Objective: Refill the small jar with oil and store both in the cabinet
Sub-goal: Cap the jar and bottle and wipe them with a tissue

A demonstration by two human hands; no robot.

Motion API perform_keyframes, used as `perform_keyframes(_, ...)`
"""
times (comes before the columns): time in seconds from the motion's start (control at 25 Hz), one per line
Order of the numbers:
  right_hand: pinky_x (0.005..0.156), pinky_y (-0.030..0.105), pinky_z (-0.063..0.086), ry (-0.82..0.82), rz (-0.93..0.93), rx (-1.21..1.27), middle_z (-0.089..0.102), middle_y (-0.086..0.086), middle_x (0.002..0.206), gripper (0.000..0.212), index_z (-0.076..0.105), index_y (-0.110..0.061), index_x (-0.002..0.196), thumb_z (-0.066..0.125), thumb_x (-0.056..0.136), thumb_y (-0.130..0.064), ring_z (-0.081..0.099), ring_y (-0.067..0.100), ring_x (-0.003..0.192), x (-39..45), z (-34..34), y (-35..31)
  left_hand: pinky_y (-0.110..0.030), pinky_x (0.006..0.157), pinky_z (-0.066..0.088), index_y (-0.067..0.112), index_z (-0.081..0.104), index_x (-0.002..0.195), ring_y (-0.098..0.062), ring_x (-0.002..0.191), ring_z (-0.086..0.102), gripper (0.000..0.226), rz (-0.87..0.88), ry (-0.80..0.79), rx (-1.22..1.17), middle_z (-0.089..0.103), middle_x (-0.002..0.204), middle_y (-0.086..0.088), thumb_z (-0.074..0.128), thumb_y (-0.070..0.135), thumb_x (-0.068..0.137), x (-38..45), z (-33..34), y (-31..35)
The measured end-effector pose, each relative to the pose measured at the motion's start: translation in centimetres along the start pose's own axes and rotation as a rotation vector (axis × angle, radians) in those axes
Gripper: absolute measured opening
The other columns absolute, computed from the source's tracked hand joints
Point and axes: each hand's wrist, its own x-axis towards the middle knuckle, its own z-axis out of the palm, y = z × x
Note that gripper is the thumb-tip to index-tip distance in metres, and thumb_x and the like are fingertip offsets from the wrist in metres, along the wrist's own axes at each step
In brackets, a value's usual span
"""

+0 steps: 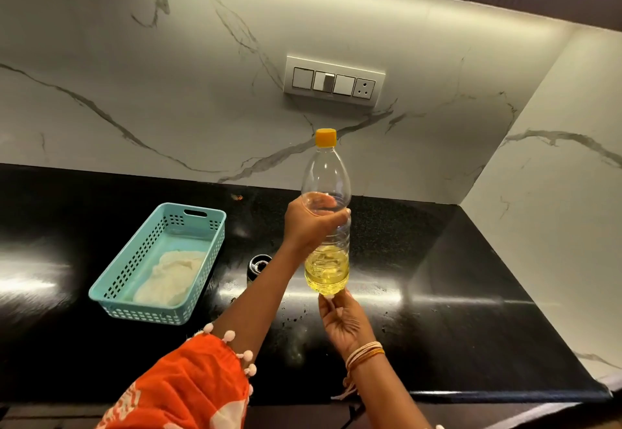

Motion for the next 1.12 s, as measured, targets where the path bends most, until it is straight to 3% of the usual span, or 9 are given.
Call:
perform_keyframes(0.16,0.052,0.028,0.058,-0.077,0.098,-0.071,0.068,0.017,0.071,0.015,0.061,0.003,0.094,0.057,0.08,0.0,0.065,0.021,0.056,-0.1,-2.1,0.1,-0.031,0.071,0.06,0.008,0.07,0.091,-0.018,0.079,0.073,0.038,-0.004,0.022,0.052,0.074,0.085,-0.005,0.088,0.022,0.061,0.4,-0.2,-1.0)
perform_keyframes(0.24,0.05,0.026,0.056,-0.04,0.083,-0.099,0.067,0.017,0.069,0.019,0.06,0.003,0.098,0.052,0.081,0.002,0.063,0.021,0.052,0.3,-3.0,-0.9,-0.03,0.072,0.06,0.008,0.069,0.093,-0.019,0.08,0.073,0.04,-0.038,0.035,0.062,0.074,0.087,-0.007,0.089,0.021,0.061,0.3,-0.4,-2.1)
perform_keyframes(0.36,0.045,0.023,0.054,0.082,-0.001,-0.124,0.062,0.016,0.076,0.02,0.06,-0.002,0.098,0.041,0.092,0.001,0.054,0.022,0.063,1.5,-3.8,-2.6,-0.036,0.08,0.06,0.007,0.067,0.097,-0.023,0.09,0.072,0.045,-0.104,0.015,0.057,0.073,0.095,-0.01,0.09,0.018,0.06,-0.7,-0.2,-4.5)
perform_keyframes(0.64,0.044,0.023,0.052,0.161,-0.035,-0.173,0.057,0.015,0.08,0.022,0.061,-0.007,0.093,0.041,0.091,0.001,0.05,0.021,0.065,1.4,-4.3,-3.4,-0.034,0.09,0.054,0.023,0.065,0.1,-0.017,0.105,0.064,0.052,-0.158,-0.05,0.148,0.069,0.105,0.003,0.092,0.025,0.056,-1.7,0.3,-8.6)
perform_keyframes(0.96,0.045,0.022,0.052,0.162,-0.034,-0.235,0.06,0.016,0.088,0.024,0.062,-0.011,0.095,0.042,0.091,0.003,0.054,0.022,0.07,0.8,-3.2,-3.4,-0.04,0.099,0.05,0.037,0.056,0.107,-0.019,0.117,0.058,0.067,-0.11,-0.161,0.23,0.064,0.117,0.004,0.093,0.035,0.051,-1.9,0.4,-9.6)
perform_keyframes(1.12,0.047,0.023,0.053,0.069,-0.077,-0.342,0.064,0.015,0.088,0.034,0.061,-0.014,0.103,0.044,0.088,0.011,0.059,0.022,0.074,0.1,-1.5,-3.8,-0.031,0.095,0.05,0.042,0.044,0.122,-0.009,0.115,0.056,0.088,-0.028,-0.187,0.242,0.057,0.12,0.01,0.091,0.041,0.048,-2.3,0.0,-8.5)
